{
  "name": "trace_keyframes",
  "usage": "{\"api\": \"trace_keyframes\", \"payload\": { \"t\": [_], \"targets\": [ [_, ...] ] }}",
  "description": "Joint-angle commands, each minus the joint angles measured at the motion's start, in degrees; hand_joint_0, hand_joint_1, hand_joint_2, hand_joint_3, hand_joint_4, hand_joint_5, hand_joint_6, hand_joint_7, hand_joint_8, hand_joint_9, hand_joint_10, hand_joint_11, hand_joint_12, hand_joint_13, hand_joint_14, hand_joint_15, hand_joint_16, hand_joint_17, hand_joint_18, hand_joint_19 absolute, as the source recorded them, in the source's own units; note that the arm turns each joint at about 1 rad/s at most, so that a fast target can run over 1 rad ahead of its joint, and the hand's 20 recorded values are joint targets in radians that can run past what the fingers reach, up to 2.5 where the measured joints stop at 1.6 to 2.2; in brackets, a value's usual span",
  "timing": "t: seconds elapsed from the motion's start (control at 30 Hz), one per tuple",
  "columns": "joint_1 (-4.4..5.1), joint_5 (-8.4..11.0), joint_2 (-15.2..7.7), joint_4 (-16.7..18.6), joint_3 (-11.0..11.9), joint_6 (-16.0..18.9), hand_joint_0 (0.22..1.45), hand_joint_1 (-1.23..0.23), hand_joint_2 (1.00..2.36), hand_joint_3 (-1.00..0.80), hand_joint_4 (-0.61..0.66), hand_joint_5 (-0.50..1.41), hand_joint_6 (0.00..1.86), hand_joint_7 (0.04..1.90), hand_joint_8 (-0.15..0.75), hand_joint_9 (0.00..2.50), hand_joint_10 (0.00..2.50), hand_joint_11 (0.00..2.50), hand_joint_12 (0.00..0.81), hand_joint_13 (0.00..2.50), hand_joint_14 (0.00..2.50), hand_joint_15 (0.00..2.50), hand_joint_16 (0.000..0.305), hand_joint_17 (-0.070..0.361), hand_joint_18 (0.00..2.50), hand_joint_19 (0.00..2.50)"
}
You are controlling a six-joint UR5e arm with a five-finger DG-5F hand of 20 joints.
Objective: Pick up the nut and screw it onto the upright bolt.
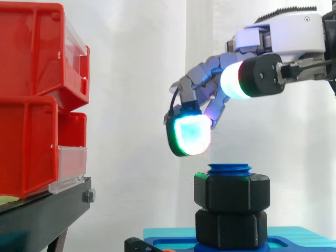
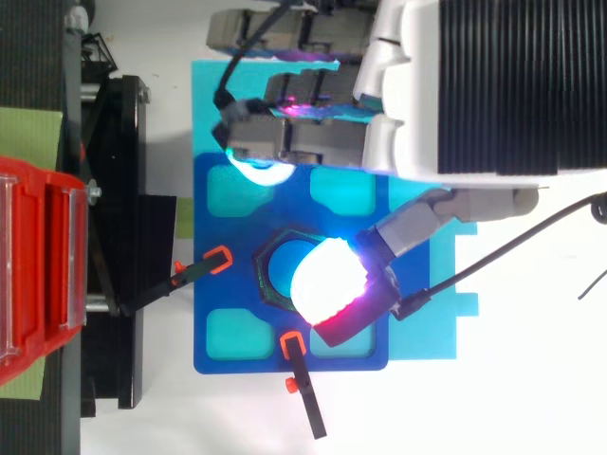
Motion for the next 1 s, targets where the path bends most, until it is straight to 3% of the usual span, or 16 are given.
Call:
{"api": "trace_keyframes", "payload": {
  "t": [0.0,0.2,0.33,0.47,0.57,0.67,0.97],
  "targets": [
    [0.24,-0.06,0.0,0.1,0.4,-0.3,0.5,-0.16,1.0,-0.5,0.25,-0.1,0.5,0.82,0.252,0.84,0.0,0.0,0.256,0.4,0.0,0.0,0.024,0.055,0.0,0.0],
    [0.77,0.12,-0.1,0.8,0.3,-0.2,0.49,-0.14,1.0,-0.5,0.21,-0.14,0.5,0.67,0.231,0.68,0.0,0.0,0.281,0.29,0.0,0.0,0.031,0.07,0.0,0.0],
    [1.74,0.21,-0.1,3.4,-2.3,0.1,0.48,-0.12,1.0,-0.5,0.2,-0.16,0.5,0.63,0.223,0.6,0.0,0.0,0.29,0.24,0.0,0.0,0.033,0.074,0.0,0.0],
    [2.53,0.56,-0.1,6.7,-2.9,0.9,0.48,-0.11,1.0,-0.5,0.18,-0.17,0.5,0.61,0.221,0.55,0.0,0.0,0.297,0.21,0.0,0.0,0.035,0.079,0.0,0.0],
    [3.58,1.7,-0.1,8.7,-3.1,1.4,0.48,-0.11,1.0,-0.5,0.18,-0.18,0.5,0.61,0.222,0.53,0.0,0.0,0.302,0.19,0.0,0.0,0.036,0.081,0.0,0.0],
    [4.29,3.19,-0.1,9.5,-4.8,2.3,0.48,-0.1,1.0,-0.5,0.18,-0.18,0.5,0.61,0.223,0.52,0.0,0.0,0.303,0.18,0.0,0.0,0.036,0.081,0.0,0.0],
    [5.34,4.34,-0.1,13.1,-7.1,4.3,0.48,-0.1,1.0,-0.5,0.18,-0.18,0.5,0.62,0.227,0.51,0.0,0.0,0.306,0.18,0.0,0.0,0.037,0.083,0.0,0.0]
  ]
}}
